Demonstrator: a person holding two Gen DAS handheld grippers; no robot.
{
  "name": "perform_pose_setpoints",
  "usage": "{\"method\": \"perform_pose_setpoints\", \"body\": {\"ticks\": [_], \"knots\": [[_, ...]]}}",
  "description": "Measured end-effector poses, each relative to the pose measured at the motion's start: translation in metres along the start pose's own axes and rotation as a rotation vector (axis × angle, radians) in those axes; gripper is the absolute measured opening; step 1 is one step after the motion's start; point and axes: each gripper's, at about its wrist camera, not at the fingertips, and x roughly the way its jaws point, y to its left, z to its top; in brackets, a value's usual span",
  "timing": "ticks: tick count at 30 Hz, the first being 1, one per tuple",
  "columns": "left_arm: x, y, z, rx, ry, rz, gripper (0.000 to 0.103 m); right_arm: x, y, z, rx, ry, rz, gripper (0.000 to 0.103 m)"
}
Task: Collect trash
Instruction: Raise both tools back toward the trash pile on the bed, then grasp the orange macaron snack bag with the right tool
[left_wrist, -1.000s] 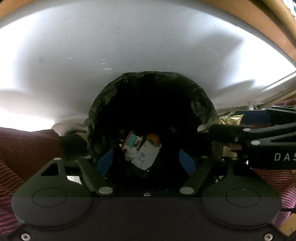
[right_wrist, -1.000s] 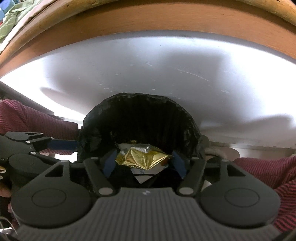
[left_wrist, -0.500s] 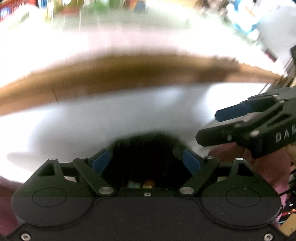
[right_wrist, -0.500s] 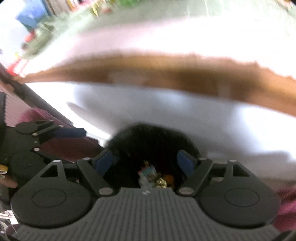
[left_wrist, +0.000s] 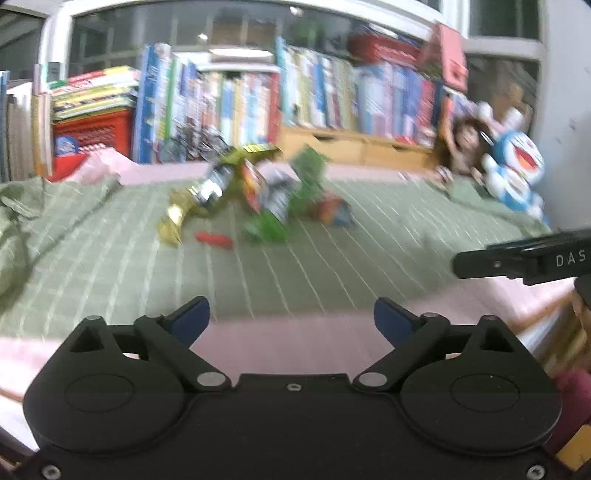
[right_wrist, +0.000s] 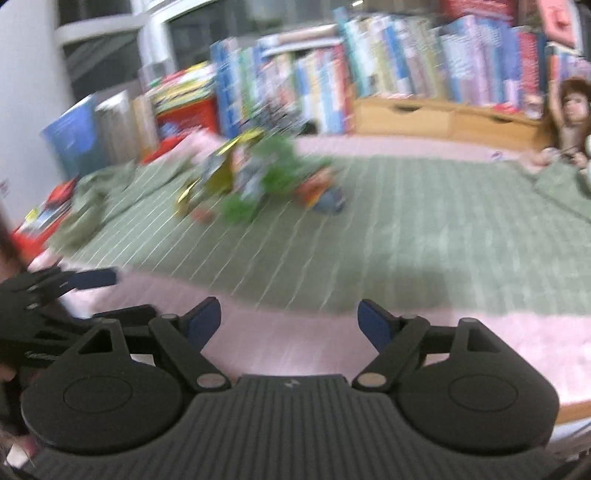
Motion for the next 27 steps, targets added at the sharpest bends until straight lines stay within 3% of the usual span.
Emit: {"method": "perform_pose_setpoints", "body": {"ticks": [4, 10, 16, 22, 25, 27], "knots": [[0.033, 0.018, 0.024, -0.046, -0.023, 0.072, 0.095, 0.021, -0.011, 0.022, 0.018, -0.058, -0.05, 0.088], [0.083, 0.043, 0.035, -0.121, 0.019, 0.158, 0.072, 0.065, -0.026, 0.048, 0.02, -0.063, -0.113, 0.088], [0.12, 0.062, 0.044, -0.195, 0.034, 0.176, 0.058, 0.117, -0.025, 0.067, 0.021, -0.018, -0.087, 0.087], [0.139, 0.073, 0.044, -0.258, 0.021, 0.121, 0.058, 0.159, -0.016, 0.081, 0.03, 0.014, -0.021, 0.087], [0.148, 0.075, 0.044, -0.264, 0.028, 0.13, 0.057, 0.181, -0.012, 0.085, 0.009, 0.044, -0.027, 0.087], [0.151, 0.076, 0.044, -0.266, 0.036, 0.134, 0.042, 0.194, -0.012, 0.085, 0.012, 0.063, -0.024, 0.081]]}}
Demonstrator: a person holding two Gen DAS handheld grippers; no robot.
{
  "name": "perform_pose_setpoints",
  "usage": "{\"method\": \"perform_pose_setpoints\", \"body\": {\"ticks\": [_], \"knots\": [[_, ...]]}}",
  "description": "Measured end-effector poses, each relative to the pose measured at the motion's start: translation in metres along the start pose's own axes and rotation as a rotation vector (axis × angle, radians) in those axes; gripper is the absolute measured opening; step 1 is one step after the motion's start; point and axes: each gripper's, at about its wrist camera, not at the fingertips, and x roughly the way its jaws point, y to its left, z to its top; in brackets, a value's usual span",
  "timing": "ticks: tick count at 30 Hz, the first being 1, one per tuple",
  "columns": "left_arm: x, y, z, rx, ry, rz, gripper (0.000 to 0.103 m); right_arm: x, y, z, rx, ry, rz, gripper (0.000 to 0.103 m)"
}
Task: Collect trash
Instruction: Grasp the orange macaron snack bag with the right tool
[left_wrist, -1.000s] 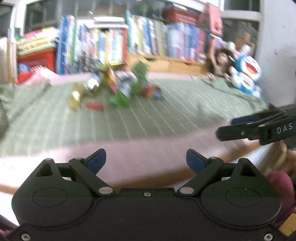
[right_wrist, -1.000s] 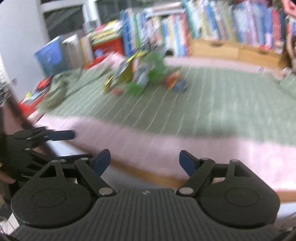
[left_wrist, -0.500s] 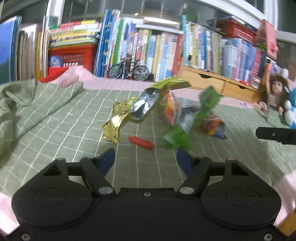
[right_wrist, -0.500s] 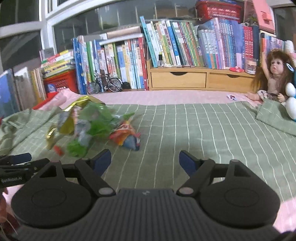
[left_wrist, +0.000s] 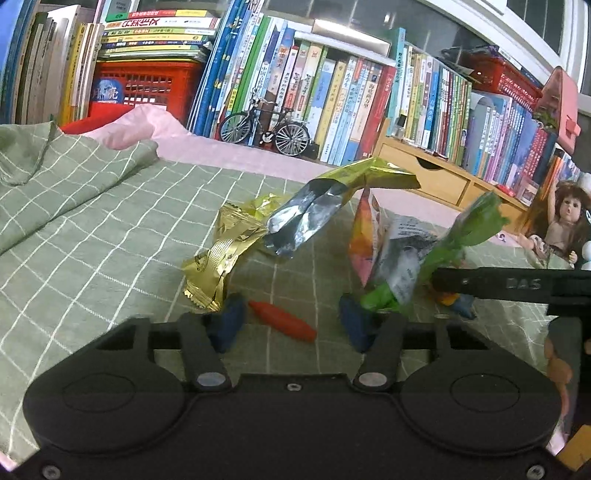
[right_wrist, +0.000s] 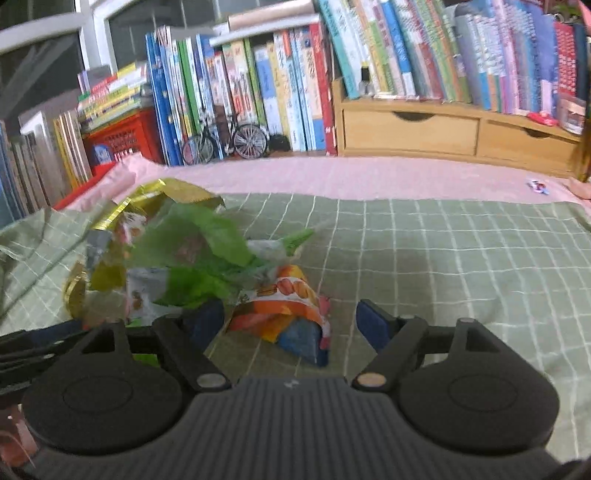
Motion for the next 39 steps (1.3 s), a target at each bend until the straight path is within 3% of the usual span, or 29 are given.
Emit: {"method": "perform_pose_setpoints", "body": {"ticks": [2, 4, 6, 20, 39], "knots": [[0.0, -0.001, 0.0, 0.008, 0.005, 0.008, 0.017, 0.006, -0.003, -0.002, 0.024, 0.028, 0.023, 0.063], [-0.004, -0.002, -0.002, 0.018, 0.005, 0.002, 0.017, 0.002, -0.004, -0.006, 0.032, 0.021, 0.035, 0.056], [-0.009, -0.004, -0.006, 0.04, -0.004, -0.003, 0.013, -0.004, -0.003, -0.01, 0.012, 0.018, 0.038, 0.055], [-0.064, -0.026, -0.023, 0.144, -0.081, -0.064, 0.01, -0.067, -0.004, -0.034, -0.057, -0.022, 0.047, 0.054], [-0.111, -0.054, -0.047, 0.226, -0.076, -0.155, 0.01, -0.12, 0.007, -0.068, -0.086, -0.029, 0.049, 0.054]]}}
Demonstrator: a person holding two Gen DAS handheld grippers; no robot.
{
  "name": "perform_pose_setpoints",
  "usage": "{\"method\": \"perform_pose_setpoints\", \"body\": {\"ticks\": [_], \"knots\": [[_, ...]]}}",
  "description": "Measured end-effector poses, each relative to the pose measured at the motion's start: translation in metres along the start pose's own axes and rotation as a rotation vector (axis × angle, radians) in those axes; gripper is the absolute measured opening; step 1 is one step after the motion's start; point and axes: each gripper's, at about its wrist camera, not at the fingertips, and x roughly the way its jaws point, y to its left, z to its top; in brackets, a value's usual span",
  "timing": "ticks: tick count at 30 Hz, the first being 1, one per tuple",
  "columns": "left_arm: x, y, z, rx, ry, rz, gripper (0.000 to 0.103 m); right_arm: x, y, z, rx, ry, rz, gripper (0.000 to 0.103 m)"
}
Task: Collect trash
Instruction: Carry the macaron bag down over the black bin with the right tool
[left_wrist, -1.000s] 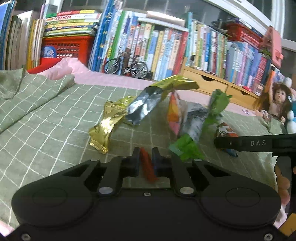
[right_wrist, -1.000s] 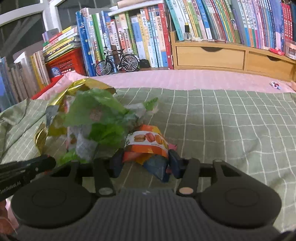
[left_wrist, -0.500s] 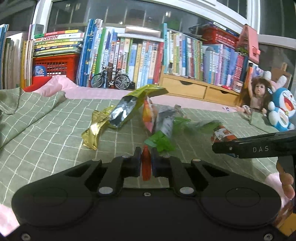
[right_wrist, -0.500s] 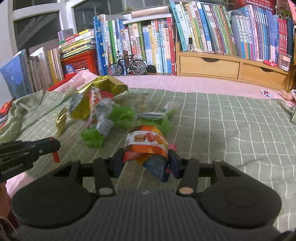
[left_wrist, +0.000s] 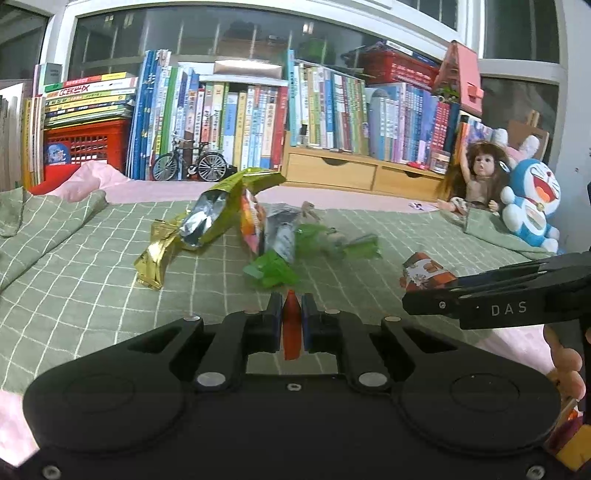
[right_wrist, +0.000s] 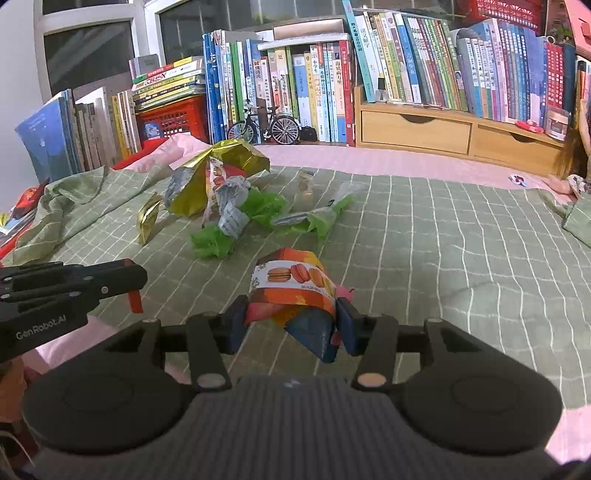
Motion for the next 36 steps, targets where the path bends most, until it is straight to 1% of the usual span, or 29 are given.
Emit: {"method": "perform_pose_setpoints", "body": {"ticks": [10, 20, 31, 36], "knots": [[-0.02, -0.015, -0.015, 0.036, 0.014, -0.052, 0.01, -0.024, 0.007, -0.02, 0.003, -0.004, 0.001, 0.054], [-0.043, -0.027, -0.032, 0.06, 0.027, -0.101, 0.01, -0.045, 0.021, -0.042, -0.005, 0.0, 0.023, 0.054], [-0.065, -0.036, -0.052, 0.076, 0.064, -0.149, 0.01, -0.062, 0.032, -0.071, 0.009, 0.046, 0.058, 0.054], [-0.077, -0.039, -0.065, 0.075, 0.101, -0.178, 0.01, -0.07, 0.037, -0.088, 0.016, 0.07, 0.068, 0.053]]}}
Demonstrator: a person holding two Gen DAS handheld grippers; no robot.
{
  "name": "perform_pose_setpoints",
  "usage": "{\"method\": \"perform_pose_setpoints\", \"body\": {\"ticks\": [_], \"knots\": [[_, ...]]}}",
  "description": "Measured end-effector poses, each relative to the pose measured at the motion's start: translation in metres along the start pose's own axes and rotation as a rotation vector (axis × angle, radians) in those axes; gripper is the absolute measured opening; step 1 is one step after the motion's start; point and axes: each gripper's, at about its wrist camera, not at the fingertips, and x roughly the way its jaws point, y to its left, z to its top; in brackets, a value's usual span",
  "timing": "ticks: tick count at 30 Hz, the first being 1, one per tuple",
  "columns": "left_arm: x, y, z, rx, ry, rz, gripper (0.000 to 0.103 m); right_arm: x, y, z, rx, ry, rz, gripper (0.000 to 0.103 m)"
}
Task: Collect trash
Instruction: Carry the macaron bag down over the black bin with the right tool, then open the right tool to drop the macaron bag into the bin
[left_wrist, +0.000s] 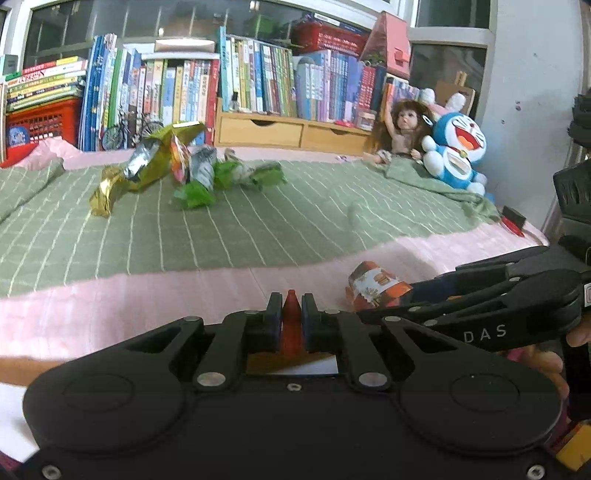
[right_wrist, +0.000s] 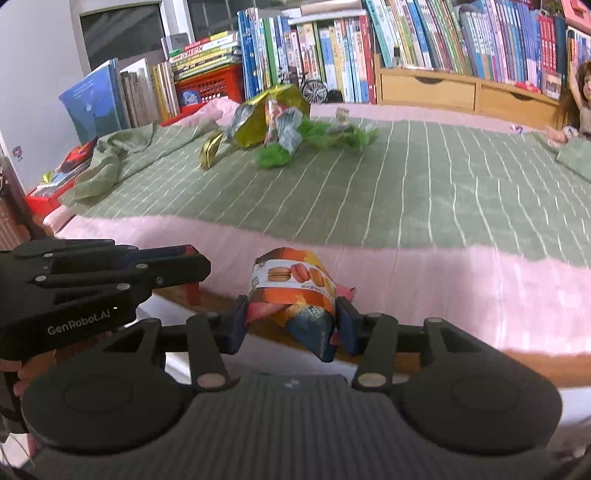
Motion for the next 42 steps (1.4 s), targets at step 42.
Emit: {"method": "perform_pose_setpoints", "body": {"ticks": [42], "knots": [[0.096, 0.019, -0.119, -0.156, 0.621, 0.07, 0.01, 0.066, 0.001, -0.097, 0.162, 0.419, -0.003, 0.054]]}}
